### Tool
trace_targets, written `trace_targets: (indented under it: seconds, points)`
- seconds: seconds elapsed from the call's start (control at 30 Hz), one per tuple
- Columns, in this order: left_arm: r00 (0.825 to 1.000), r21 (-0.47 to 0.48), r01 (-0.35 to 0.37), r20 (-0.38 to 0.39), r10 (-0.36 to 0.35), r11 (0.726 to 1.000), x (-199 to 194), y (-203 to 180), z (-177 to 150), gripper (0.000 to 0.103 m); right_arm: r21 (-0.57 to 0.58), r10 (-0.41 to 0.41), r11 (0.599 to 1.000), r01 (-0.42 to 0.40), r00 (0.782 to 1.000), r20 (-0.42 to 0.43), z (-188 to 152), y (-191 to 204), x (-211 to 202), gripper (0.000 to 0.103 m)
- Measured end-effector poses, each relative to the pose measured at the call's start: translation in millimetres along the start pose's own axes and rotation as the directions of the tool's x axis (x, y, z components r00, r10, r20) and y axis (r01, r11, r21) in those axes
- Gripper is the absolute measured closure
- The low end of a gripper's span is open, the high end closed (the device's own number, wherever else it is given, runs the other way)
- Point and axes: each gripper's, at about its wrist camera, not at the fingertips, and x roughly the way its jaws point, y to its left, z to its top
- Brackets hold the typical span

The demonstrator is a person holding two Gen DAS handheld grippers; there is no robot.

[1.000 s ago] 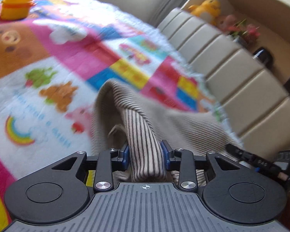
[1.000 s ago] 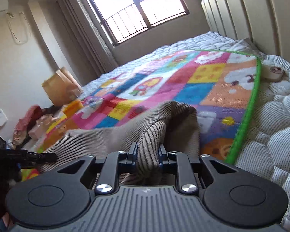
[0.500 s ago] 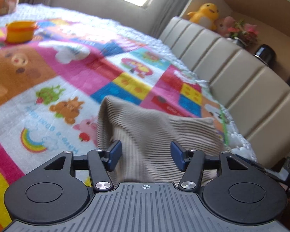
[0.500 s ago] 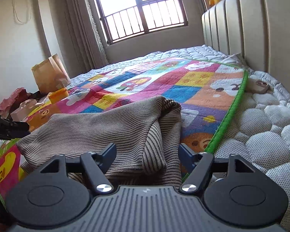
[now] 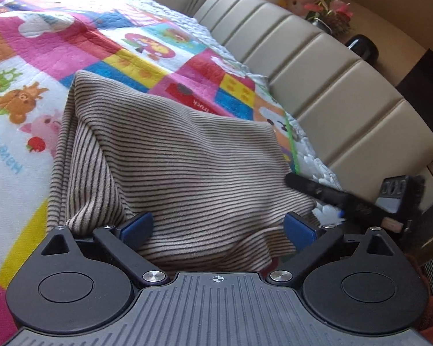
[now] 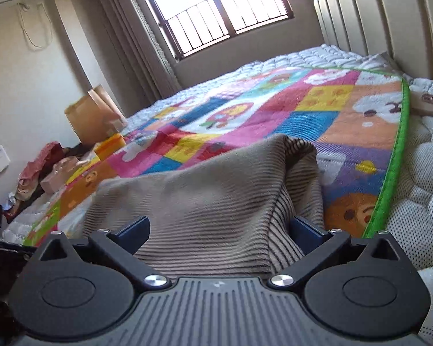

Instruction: Fold clothes

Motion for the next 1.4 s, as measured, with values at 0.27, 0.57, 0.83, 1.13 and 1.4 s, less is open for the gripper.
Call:
trace_targets:
  seconds: [0.27, 0.57, 0.83, 1.13, 1.4]
  points:
    - [0.997, 0.027, -0.068, 0.036, 0.067, 0.997, 31, 21, 49, 0.003, 0.009, -0.015, 1.0, 0.015, 1.0, -0.008, -21, 12, 4, 0.0]
    - [0.984, 0.037, -0.171, 0.06, 0.169, 0.985, 59, 24, 83, 0.001, -0.064, 0.014, 0.998, -0.018, 0.999, -0.053, -23, 28, -3, 0.0]
    - [0.996, -0.062, -0.084, 0.021, 0.085, 0.995, -2, 4, 47, 0.0, -0.179, -0.128, 0.974, 0.138, 0.989, 0.067, 41, 2, -19, 0.0]
    - [0.994, -0.2, 0.013, -0.102, -0.034, 0.98, -17, -5, 6, 0.0, -0.249, -0.339, 0.909, 0.333, 0.941, 0.022, 76, -43, 42, 0.0]
    - [0.995, -0.241, -0.028, -0.103, 0.003, 0.97, 28, 9, 25, 0.0, -0.267, -0.387, 0.889, 0.372, 0.922, -0.004, 45, -52, 50, 0.0]
